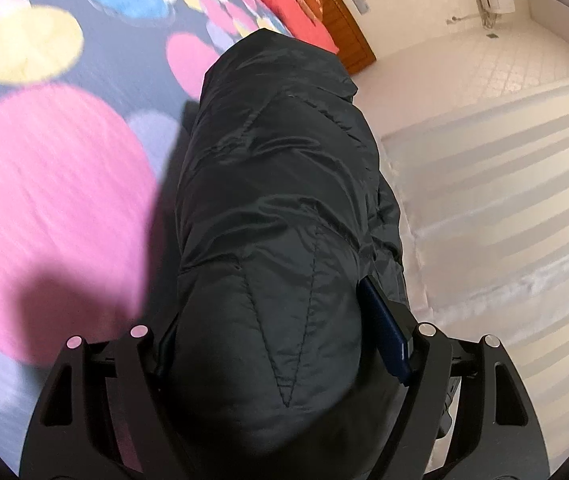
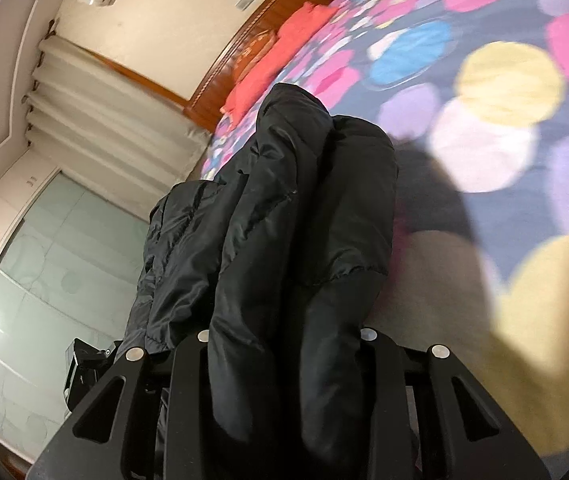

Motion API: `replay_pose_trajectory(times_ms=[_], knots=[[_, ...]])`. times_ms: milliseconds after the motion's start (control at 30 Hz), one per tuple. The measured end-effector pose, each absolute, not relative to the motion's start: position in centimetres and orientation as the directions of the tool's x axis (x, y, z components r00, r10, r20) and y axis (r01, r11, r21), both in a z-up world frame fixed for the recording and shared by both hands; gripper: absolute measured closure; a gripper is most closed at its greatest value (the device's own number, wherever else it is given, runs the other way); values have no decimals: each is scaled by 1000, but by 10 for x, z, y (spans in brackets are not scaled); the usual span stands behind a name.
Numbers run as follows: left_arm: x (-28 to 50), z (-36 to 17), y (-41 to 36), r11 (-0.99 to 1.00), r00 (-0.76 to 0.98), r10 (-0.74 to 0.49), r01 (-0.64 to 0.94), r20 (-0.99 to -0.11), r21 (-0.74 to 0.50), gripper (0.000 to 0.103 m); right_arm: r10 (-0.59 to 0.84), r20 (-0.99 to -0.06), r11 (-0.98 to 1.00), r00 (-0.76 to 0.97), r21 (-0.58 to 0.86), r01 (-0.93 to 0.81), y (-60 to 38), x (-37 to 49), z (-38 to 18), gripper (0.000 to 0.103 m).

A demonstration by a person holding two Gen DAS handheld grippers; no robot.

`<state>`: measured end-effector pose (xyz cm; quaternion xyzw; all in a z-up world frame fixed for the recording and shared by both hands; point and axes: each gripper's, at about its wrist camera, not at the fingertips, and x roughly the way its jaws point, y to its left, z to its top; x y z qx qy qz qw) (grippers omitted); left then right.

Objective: Fold large clothes

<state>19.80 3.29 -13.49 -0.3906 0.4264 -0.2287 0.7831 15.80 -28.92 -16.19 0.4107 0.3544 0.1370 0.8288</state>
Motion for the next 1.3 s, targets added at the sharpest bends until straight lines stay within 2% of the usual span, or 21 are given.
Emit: replay_pose_trajectory(times_ms=[167, 300, 500, 567, 633, 933, 1033, 1133, 1167, 1300], knots=[[203, -147, 61, 611, 553, -652, -21, -518, -791, 27, 551, -508, 630, 662, 774, 70, -255, 182, -186, 72], [207, -163, 67, 592, 550, -663, -28, -507, -805, 26, 543, -516, 639, 662, 766, 73, -253, 186, -194, 72], [204, -168, 80, 565, 543, -682, -33, -490, -824, 20, 528, -550, 662, 647, 743, 92, -257, 186, -191, 55], [204, -167, 86, 554, 541, -686, -46, -487, -831, 19, 530, -552, 663, 644, 743, 91, -261, 182, -189, 46], [198, -168, 99, 539, 547, -690, -50, -475, -841, 17, 533, -546, 663, 647, 744, 82, -268, 190, -186, 42], [222, -165, 108, 574, 564, -659, -50, -497, -817, 15, 514, -537, 642, 669, 758, 115, -293, 214, -178, 38], [235, -166, 98, 580, 542, -672, -36, -504, -814, 15, 518, -542, 631, 662, 765, 133, -295, 226, -184, 38], [241, -163, 92, 607, 530, -667, -22, -524, -794, 28, 516, -560, 643, 648, 753, 140, -291, 235, -189, 65], [242, -163, 90, 623, 527, -658, -21, -538, -782, 29, 515, -567, 651, 643, 746, 137, -291, 235, -191, 69], [242, -157, 90, 626, 512, -672, 7, -535, -780, 30, 531, -558, 654, 638, 748, 110, -293, 234, -190, 69]])
